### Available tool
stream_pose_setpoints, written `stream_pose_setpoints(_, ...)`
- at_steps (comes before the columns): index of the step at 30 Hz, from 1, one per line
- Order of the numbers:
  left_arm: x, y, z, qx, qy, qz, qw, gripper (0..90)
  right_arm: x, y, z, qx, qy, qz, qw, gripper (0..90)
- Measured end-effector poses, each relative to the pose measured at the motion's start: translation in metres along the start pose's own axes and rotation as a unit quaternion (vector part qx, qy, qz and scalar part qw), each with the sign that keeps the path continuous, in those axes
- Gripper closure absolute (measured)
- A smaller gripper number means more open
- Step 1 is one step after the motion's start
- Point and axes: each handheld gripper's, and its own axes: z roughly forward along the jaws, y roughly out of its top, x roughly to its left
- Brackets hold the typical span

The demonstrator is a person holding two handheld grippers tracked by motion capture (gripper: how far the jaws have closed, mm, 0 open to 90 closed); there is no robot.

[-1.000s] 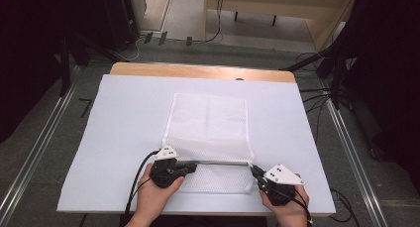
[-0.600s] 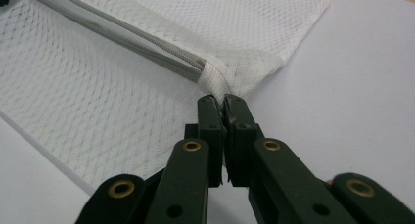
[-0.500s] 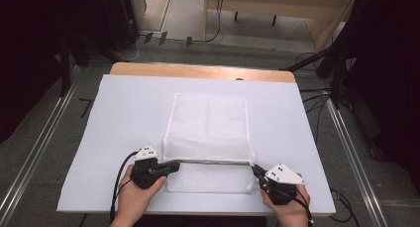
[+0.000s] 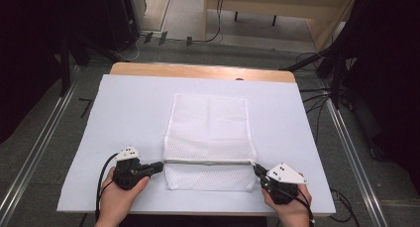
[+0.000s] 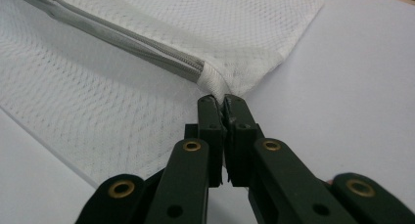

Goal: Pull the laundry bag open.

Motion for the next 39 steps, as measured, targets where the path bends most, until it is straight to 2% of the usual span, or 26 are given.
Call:
stream_pose_setpoints(4,0.002,-0.002,-0.001,0.007,0.002,0.0,1.0,87.1,0.0,0.0,0.0,0.0,0.0,0.0,1.0,88.6)
stream_pose_setpoints(9,0.001,-0.004,0.0,0.004,0.006,0.003,1.0,87.0,0.001,0.001,0.0,-0.001,0.003,0.002,1.0,88.5)
stream_pose_setpoints(11,0.001,-0.004,-0.003,-0.017,-0.001,0.006,0.9998,85.9,0.0,0.001,-0.001,-0.007,0.009,0.007,0.9999,87.6)
stream_pose_setpoints(12,0.001,-0.004,-0.003,-0.017,-0.001,0.006,0.9998,81.8,-0.001,0.001,-0.001,-0.011,0.013,0.015,0.9997,82.8)
stream_pose_setpoints(13,0.0,-0.004,-0.005,-0.04,0.0,0.008,0.9992,73.8,-0.003,0.0,-0.001,-0.016,0.019,0.025,0.9994,74.2)
stream_pose_setpoints(14,-0.001,-0.004,-0.006,-0.055,0.009,0.013,0.9984,63.6,-0.004,0.001,-0.001,-0.022,0.029,0.034,0.9988,63.9)
stream_pose_setpoints(15,-0.002,-0.004,-0.007,-0.066,0.02,0.021,0.9974,54.2,-0.005,0.001,-0.002,-0.023,0.033,0.041,0.9983,57.5)
stream_pose_setpoints(16,-0.003,-0.004,-0.008,-0.072,0.027,0.027,0.9967,48.4,-0.005,0.001,-0.002,-0.024,0.031,0.044,0.9983,52.9)
stream_pose_setpoints(17,-0.004,-0.004,-0.008,-0.077,0.031,0.029,0.9961,44.5,-0.005,0.001,-0.003,-0.027,0.029,0.043,0.9983,49.8)
stream_pose_setpoints(20,-0.004,-0.005,-0.007,-0.081,0.029,0.022,0.996,40.0,-0.007,0.001,-0.005,-0.035,0.03,0.049,0.9978,47.2)
stream_pose_setpoints(23,-0.004,-0.006,-0.005,-0.078,0.025,0.014,0.9965,40.9,-0.008,0.001,-0.005,-0.034,0.027,0.054,0.9976,47.0)
stream_pose_setpoints(26,-0.004,-0.009,-0.002,-0.039,0.013,-0.017,0.999,50.3,-0.011,-0.001,-0.005,-0.033,0.025,0.06,0.9973,47.0)
stream_pose_setpoints(28,-0.008,-0.013,-0.002,-0.026,-0.001,-0.033,0.9991,52.6,-0.012,-0.002,-0.005,-0.034,0.025,0.061,0.9973,47.1)
stream_pose_setpoints(29,-0.008,-0.013,-0.002,-0.026,-0.001,-0.033,0.9991,52.6,-0.012,-0.002,-0.005,-0.034,0.025,0.061,0.9973,47.1)
stream_pose_setpoints(30,-0.014,-0.018,-0.002,-0.012,-0.003,-0.031,0.9994,52.2,-0.013,-0.002,-0.006,-0.034,0.025,0.063,0.9971,47.2)
stream_pose_setpoints(33,-0.022,-0.023,-0.002,-0.001,0.005,-0.022,0.9998,50.0,-0.014,-0.003,-0.007,-0.034,0.025,0.064,0.997,47.3)
stream_pose_setpoints(36,-0.036,-0.029,0.003,0.009,0.025,0.004,0.9996,48.2,-0.014,-0.003,-0.006,-0.033,0.025,0.063,0.9972,47.7)
stream_pose_setpoints(37,-0.039,-0.029,0.003,0.013,0.033,0.015,0.9993,50.7,-0.014,-0.003,-0.006,-0.032,0.026,0.064,0.9971,47.8)
stream_pose_setpoints(39,-0.041,-0.029,0.005,0.019,0.047,0.029,0.9983,63.4,-0.013,-0.003,-0.005,-0.032,0.027,0.062,0.9972,48.0)
